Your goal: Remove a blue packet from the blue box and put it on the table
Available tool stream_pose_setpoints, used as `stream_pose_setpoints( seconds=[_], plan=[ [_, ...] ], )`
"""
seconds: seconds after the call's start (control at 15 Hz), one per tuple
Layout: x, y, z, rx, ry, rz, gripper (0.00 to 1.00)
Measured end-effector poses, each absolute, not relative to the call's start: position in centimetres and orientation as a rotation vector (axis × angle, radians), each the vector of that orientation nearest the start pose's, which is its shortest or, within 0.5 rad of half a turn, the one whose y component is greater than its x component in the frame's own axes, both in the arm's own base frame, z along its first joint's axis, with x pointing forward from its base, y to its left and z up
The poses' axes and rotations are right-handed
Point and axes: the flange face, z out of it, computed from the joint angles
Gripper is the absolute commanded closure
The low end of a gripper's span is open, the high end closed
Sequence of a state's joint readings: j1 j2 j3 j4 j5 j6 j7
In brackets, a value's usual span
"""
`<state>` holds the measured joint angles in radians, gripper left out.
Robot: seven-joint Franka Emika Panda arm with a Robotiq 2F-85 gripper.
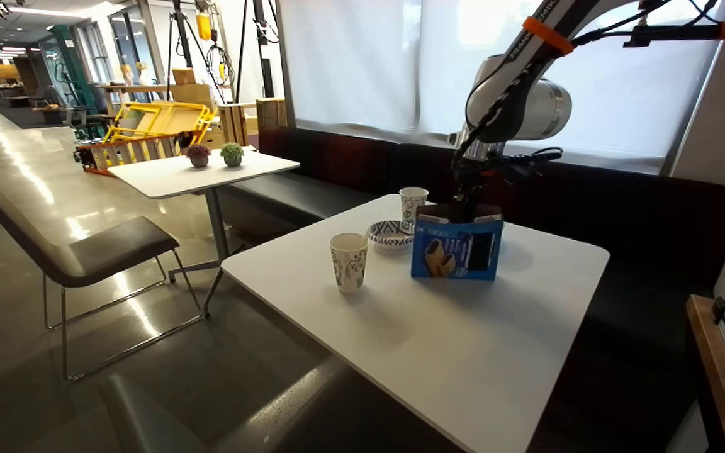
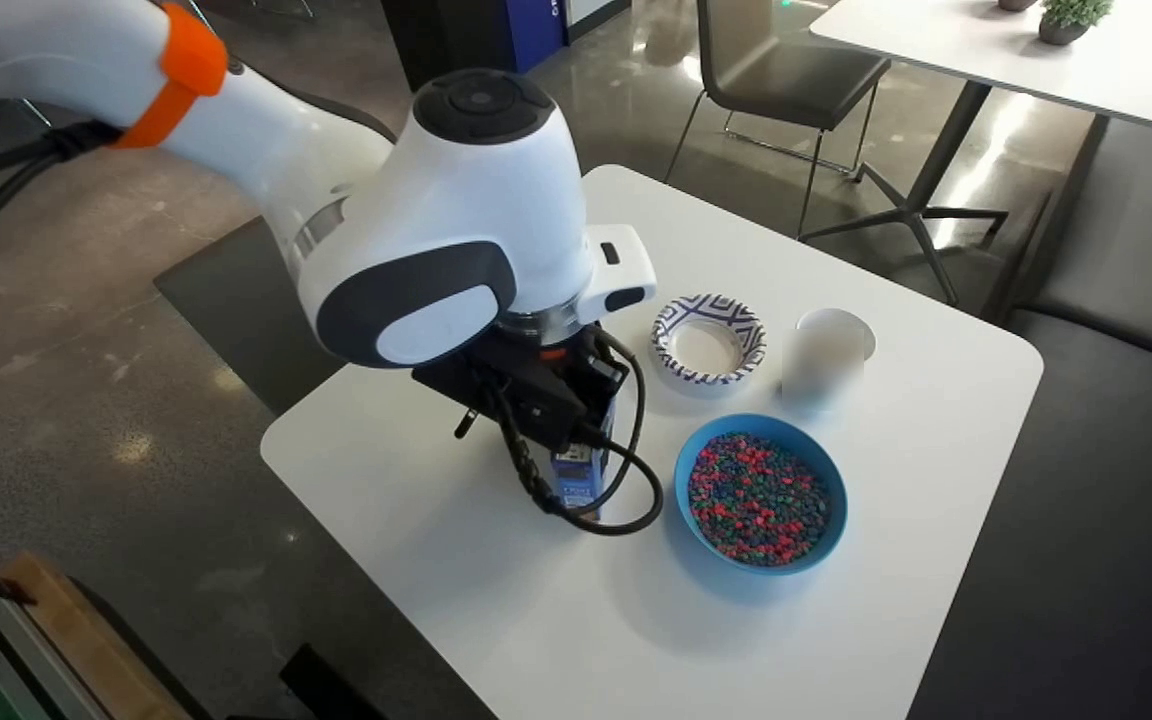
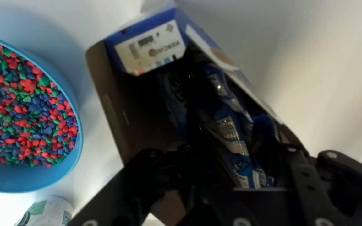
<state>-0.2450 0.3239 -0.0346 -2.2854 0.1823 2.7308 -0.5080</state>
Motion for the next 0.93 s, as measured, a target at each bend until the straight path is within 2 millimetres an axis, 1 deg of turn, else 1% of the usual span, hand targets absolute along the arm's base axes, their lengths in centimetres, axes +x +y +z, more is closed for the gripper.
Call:
stream_pose_setpoints(
  seconds=[0.07, 0.2, 0.4, 0.53, 0.67, 0.93],
  plan=[
    [52.2, -15.6, 22.2, -3.113, -0.146, -0.229, 0.12],
    [52.4, -15.3, 22.3, -3.111, -0.219, -0.248, 0.0],
    [52.5, -14.9, 22.5, -3.108, -0.301, -0.28, 0.0],
    [52.2, -14.5, 22.3, -3.099, -0.326, -0.315, 0.0],
    [51.7, -14.3, 22.1, -3.078, -0.334, -0.338, 0.0],
    [51.1, -14.6, 22.1, -3.027, -0.316, -0.376, 0.0]
  ],
)
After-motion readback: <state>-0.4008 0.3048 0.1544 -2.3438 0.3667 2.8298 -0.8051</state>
